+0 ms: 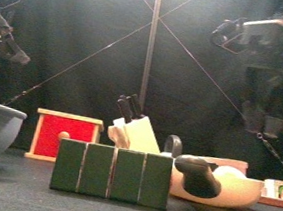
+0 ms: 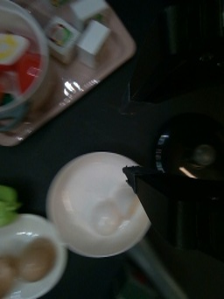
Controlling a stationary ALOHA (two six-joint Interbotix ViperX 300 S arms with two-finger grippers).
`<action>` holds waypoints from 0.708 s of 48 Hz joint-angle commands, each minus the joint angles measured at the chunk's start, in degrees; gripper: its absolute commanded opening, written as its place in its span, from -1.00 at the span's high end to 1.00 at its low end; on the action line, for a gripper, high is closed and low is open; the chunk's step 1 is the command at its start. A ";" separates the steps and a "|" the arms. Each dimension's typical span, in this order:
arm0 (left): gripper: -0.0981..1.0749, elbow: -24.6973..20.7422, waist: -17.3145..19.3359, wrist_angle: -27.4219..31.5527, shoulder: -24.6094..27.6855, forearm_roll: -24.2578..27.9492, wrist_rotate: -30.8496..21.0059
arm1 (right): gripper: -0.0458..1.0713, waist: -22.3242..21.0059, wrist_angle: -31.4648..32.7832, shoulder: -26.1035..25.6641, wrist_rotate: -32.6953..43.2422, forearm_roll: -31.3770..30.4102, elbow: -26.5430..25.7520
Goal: Grab apple half
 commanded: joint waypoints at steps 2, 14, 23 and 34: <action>-0.71 -0.70 0.18 -0.18 0.18 -0.62 0.09 | -0.63 -5.89 0.09 -2.99 -1.41 -4.13 -1.85; -0.71 -0.88 0.35 -0.18 0.18 -0.70 0.18 | -0.62 -15.73 -0.09 -2.46 -6.24 -6.77 -0.70; -0.71 -0.79 0.44 -0.18 0.18 -0.70 0.18 | -0.62 -20.48 -4.57 -0.35 -9.05 -5.19 1.76; -0.71 -0.62 0.53 -0.09 0.18 -0.62 0.18 | -0.62 -24.17 -10.99 0.79 -11.25 -1.93 5.01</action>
